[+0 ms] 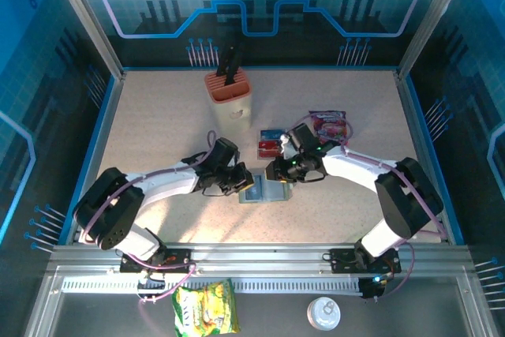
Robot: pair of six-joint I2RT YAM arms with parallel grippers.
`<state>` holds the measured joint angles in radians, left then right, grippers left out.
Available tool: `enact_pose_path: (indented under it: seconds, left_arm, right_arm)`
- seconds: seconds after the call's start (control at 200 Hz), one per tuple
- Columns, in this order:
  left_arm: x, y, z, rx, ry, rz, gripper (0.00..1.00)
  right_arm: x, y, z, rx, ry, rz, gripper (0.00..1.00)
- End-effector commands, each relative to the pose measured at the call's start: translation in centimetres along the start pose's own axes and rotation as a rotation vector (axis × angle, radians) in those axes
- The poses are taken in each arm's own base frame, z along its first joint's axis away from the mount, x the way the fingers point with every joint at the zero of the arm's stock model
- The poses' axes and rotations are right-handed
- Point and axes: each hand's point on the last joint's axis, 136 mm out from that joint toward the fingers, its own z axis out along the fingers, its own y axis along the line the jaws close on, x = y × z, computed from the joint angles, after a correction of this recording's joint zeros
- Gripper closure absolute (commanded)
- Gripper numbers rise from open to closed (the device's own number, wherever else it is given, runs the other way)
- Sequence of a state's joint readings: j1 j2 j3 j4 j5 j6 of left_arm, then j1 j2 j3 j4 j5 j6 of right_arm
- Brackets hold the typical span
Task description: Take the credit cards out of the card holder
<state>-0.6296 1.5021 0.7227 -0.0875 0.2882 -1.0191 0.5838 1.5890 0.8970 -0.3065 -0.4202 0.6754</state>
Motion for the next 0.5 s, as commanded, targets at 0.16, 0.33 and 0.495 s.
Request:
enact_pose_path:
  seconds: [0.16, 0.33, 0.495]
  left_arm:
    - [0.0, 3.4, -0.3, -0.116, -0.017, 0.0, 0.97]
    - [-0.1, 4.2, 0.4, -0.143, -0.01, -0.004, 1.0]
    - [-0.1, 4.8, 1.0, -0.159, -0.005, -0.001, 1.0]
  right_arm:
    - [-0.1, 1.7, 1.8, -0.047, 0.027, -0.012, 0.69]
    - [0.2, 1.7, 2.3, -0.044, 0.041, -0.011, 0.69]
    - [0.4, 1.7, 2.6, -0.045, 0.051, -0.008, 0.69]
